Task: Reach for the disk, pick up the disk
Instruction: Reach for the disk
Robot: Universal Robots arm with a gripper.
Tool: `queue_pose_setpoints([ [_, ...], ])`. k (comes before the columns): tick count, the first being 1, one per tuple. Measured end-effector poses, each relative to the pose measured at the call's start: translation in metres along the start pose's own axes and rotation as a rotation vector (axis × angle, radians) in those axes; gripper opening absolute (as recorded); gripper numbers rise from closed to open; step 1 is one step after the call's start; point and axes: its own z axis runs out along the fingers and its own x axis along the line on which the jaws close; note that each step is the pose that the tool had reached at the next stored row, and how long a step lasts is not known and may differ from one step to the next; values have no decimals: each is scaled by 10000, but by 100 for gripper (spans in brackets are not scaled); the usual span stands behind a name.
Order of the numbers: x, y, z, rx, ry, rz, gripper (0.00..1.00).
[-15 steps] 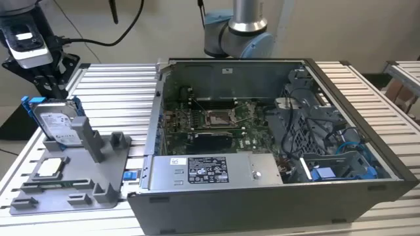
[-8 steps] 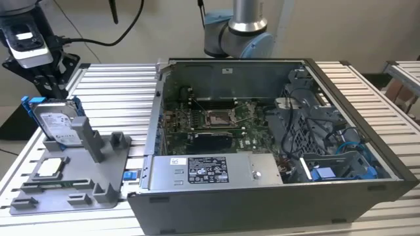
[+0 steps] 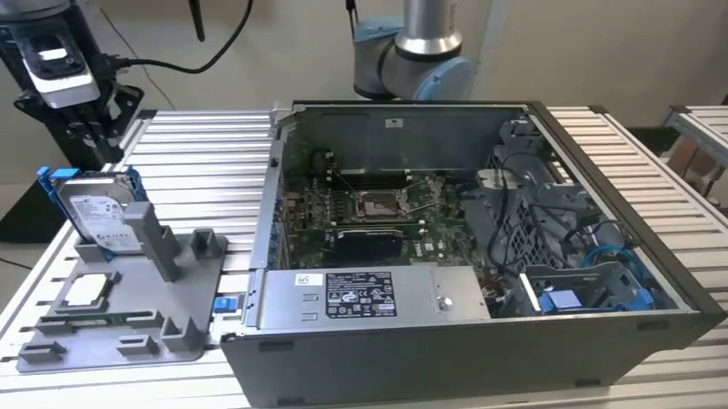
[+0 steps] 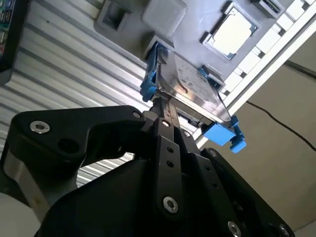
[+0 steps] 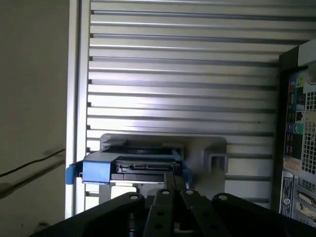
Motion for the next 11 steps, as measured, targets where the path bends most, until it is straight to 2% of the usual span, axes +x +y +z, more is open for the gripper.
queue_pose_setpoints([
  [3, -2, 124, 5, 0, -1, 0, 0],
  [6, 15, 198, 8, -1, -1, -1, 0],
  [11, 119, 206, 8, -1, 0, -1, 0],
])
